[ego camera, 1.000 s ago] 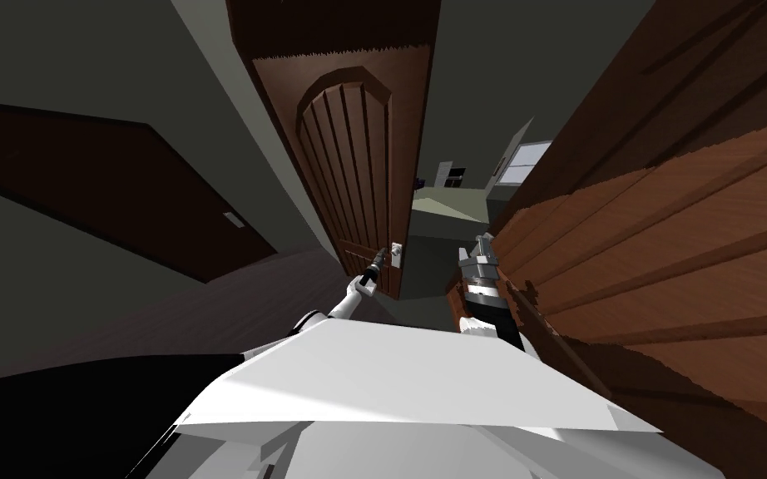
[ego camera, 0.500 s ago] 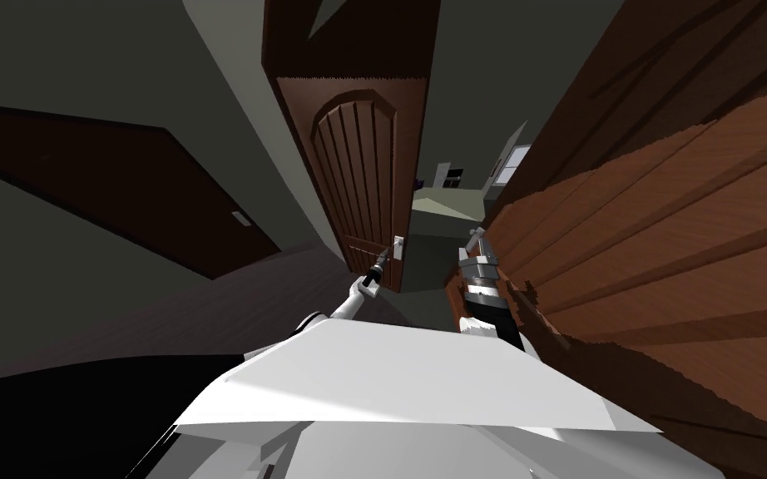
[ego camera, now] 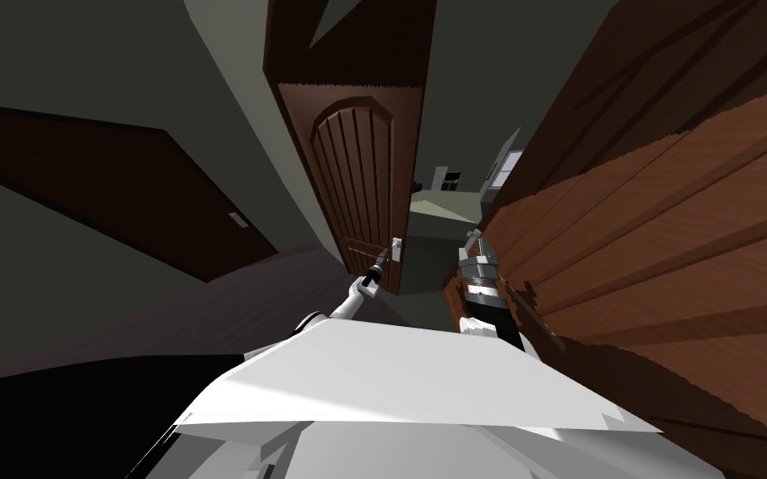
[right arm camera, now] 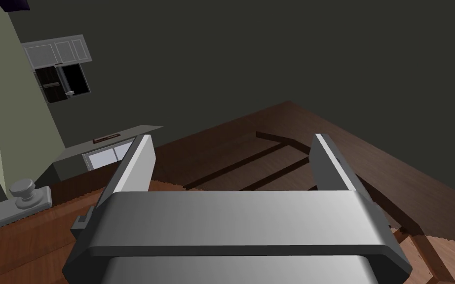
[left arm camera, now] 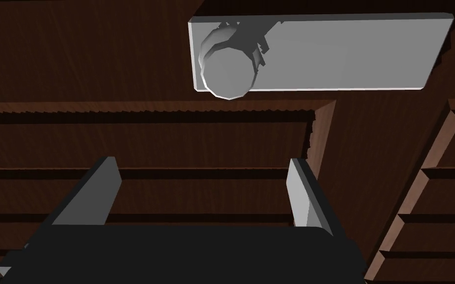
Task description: Push the door open
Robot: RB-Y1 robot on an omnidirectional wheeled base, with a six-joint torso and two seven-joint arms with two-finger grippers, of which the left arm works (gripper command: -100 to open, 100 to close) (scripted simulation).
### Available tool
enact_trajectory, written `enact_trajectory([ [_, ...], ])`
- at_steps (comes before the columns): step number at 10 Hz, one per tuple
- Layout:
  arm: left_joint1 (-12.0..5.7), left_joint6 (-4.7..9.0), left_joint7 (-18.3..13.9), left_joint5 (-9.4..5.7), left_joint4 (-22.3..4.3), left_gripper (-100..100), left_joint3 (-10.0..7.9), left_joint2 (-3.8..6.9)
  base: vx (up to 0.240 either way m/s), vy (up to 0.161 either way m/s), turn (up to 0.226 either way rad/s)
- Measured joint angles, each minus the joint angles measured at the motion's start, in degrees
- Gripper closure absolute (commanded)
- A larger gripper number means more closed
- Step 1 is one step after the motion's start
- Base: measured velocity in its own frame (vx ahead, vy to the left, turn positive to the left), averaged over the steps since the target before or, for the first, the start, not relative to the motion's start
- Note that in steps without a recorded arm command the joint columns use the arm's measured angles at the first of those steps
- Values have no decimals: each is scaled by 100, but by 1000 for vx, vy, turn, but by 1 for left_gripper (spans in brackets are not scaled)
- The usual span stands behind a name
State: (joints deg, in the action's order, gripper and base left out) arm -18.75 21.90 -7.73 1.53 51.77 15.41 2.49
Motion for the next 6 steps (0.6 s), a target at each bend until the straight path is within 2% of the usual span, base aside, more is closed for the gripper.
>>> enact_trajectory([
  [3, -15, 37, 32, -3, -42, -100, -48, 5, 192, -80, -23],
  [5, -25, 56, 47, -5, -62, -100, -77, -37, 174, -69, -19],
  [6, -26, 67, 56, -6, -71, -100, -91, -75, 71, -35, 2],
])
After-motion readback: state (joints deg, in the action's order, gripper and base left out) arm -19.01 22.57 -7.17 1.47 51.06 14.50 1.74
